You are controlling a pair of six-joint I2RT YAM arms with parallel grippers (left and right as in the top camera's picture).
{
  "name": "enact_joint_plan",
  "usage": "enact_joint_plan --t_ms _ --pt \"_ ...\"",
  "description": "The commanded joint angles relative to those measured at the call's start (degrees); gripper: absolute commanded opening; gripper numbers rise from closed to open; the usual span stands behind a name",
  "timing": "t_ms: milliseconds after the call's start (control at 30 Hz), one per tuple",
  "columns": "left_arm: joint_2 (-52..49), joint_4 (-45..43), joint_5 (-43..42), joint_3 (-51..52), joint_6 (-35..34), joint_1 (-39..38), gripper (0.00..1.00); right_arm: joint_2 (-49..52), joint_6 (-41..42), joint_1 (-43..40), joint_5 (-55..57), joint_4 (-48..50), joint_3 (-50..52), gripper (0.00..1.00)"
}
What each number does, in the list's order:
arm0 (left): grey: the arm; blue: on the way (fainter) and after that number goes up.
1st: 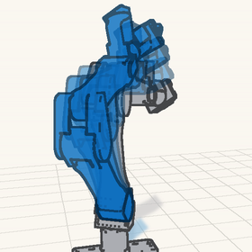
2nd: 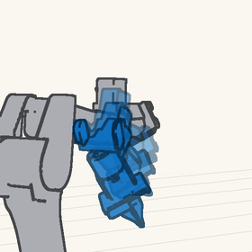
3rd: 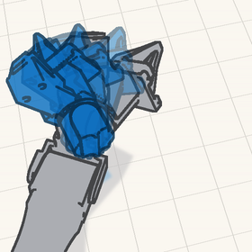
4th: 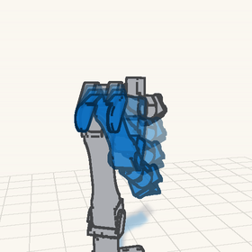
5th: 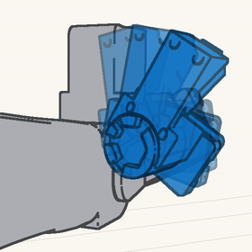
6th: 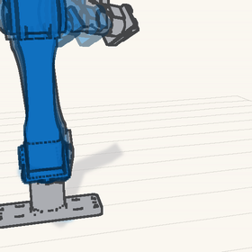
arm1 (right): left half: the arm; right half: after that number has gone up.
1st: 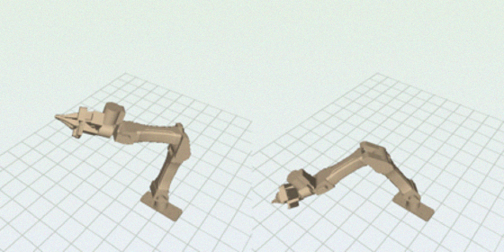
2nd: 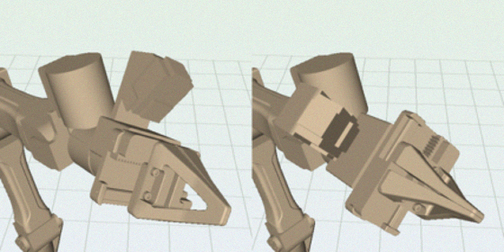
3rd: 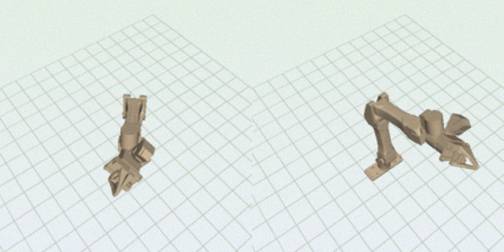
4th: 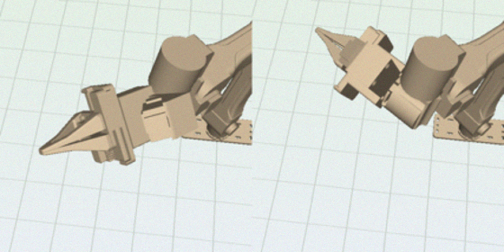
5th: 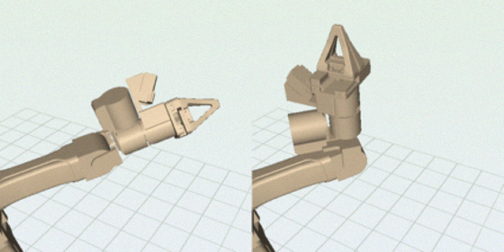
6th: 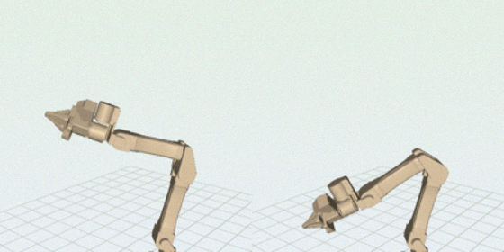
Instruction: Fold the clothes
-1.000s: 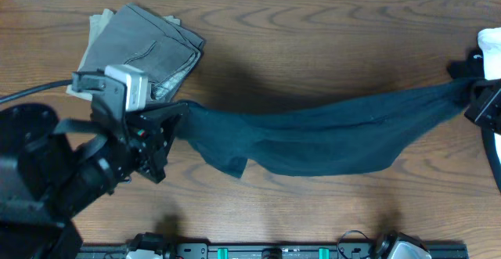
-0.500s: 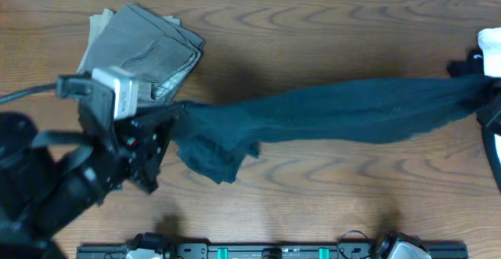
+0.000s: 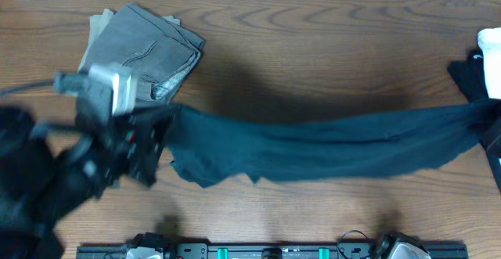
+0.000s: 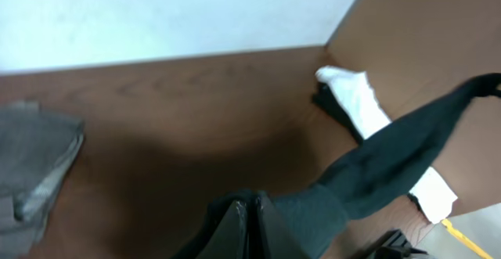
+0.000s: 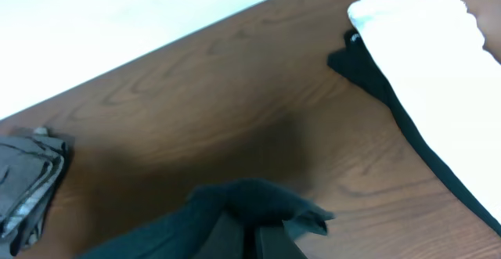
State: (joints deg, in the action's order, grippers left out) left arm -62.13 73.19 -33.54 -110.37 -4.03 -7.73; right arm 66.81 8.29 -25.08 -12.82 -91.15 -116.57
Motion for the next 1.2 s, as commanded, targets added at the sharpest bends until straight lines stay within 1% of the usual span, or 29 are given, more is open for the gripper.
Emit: enact_joint_plan --t_ms 0,133,267,400,500,567,600,633,667,700,733,767,867,1000,1133,1167 --pt "-6.6 -0.3 1.9 -0.1 0.8 -0.1 0.06 2.8 -1.6 -0.5 1.5 0.1 -0.3 0.01" --pt "-15.2 -2.4 1.9 -0.1 1.1 -0.1 0.06 7.5 -1.6 -0.4 1.9 2.6 2.6 0.01" --pt "-26.1 -7.5 1.9 -0.1 2.0 -0.3 0.06 14.7 -0.6 0.3 1.3 8.1 7.3 0.01" --pt "-39.2 -15.5 3.0 -0.1 2.8 -2.3 0.06 24.3 -0.4 2.6 -0.3 17.2 12.3 0.03" --pt "-48.4 -22.8 3.5 -0.1 3.0 -3.9 0.09 31.8 0.8 4.7 -1.0 23.6 13.9 0.08" --pt "-54.6 -28.8 5.4 -0.1 2.9 -4.6 0.11 38.2 1.6 6.2 -1.0 29.8 14.0 0.17" --pt "-57.3 -32.0 5.7 -0.1 2.9 -4.7 0.17 40.8 2.0 6.8 -1.0 33.4 14.0 0.22" --pt "-60.2 -36.2 5.8 -0.1 2.9 -4.7 0.36 44.0 3.8 7.2 -1.4 38.4 14.0 0.38" --pt "-62.3 -39.3 5.7 -0.2 2.2 -4.7 0.50 46.1 4.6 7.4 -2.9 41.7 13.9 0.53" --pt "-63.8 -41.7 5.7 -0.3 0.0 -4.3 0.55 47.8 4.5 7.4 -5.4 43.9 13.8 0.75" --pt "-64.3 -42.9 5.6 -0.3 -2.1 -3.7 0.58 49.0 4.5 7.1 -8.7 45.2 13.4 0.83" --pt "-64.2 -43.3 5.6 -0.3 -3.3 -2.9 0.60 49.6 3.7 6.4 -10.8 45.4 13.1 0.86" --pt "-61.6 -40.5 5.6 -0.3 -3.5 -1.0 0.65 48.6 2.7 4.0 -10.8 43.5 13.1 0.90" --pt "-55.8 -31.0 5.7 -0.3 -1.1 1.3 0.66 45.0 0.0 0.6 -11.4 36.3 13.1 0.89" --pt "-50.1 -24.0 5.7 -0.3 1.0 1.5 0.68 40.5 -3.1 -1.0 -11.1 30.3 13.1 0.84" --pt "-49.1 -22.8 5.7 -0.3 1.2 1.2 0.68 39.6 -3.1 -1.0 -11.0 29.2 13.1 0.80"
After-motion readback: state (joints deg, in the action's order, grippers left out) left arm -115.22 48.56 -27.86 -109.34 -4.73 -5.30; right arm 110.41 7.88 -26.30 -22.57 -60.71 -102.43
